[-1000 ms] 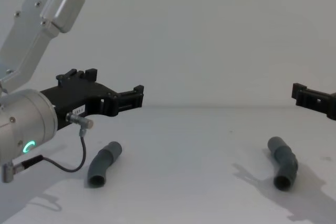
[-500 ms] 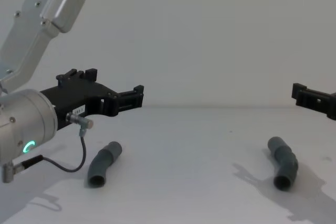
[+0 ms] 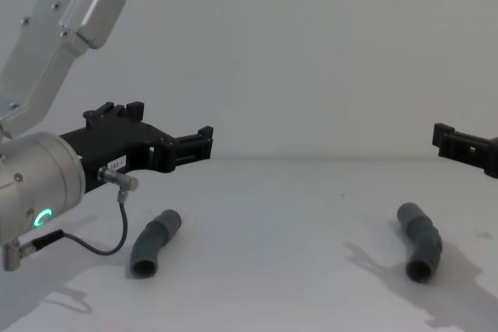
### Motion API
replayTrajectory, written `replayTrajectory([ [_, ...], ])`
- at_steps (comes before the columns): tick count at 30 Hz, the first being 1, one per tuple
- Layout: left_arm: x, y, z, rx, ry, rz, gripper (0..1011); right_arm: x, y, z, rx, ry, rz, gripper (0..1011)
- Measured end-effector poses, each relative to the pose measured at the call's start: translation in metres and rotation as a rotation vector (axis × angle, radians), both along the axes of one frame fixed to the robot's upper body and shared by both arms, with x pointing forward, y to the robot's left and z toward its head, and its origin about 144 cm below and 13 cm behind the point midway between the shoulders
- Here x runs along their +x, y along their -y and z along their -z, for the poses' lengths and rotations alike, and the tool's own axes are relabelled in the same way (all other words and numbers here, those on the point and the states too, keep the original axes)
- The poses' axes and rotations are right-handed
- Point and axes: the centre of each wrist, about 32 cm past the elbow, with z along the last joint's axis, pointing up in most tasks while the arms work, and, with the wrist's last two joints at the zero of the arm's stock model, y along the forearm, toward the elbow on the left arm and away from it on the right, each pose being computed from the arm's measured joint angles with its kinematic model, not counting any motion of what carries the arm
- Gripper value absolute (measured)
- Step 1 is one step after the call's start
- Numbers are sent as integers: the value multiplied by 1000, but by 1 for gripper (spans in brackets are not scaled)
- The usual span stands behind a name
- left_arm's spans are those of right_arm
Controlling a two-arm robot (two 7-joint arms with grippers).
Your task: Use both hands to pick up one end of the pipe from the table, align the ends, and insert them.
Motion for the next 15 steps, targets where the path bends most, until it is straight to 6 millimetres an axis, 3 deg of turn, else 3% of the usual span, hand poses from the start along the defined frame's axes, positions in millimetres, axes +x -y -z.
replayTrajectory([
  [15,0,0,0,0,0,0,1002,0,0,0,0,0,0,1002],
])
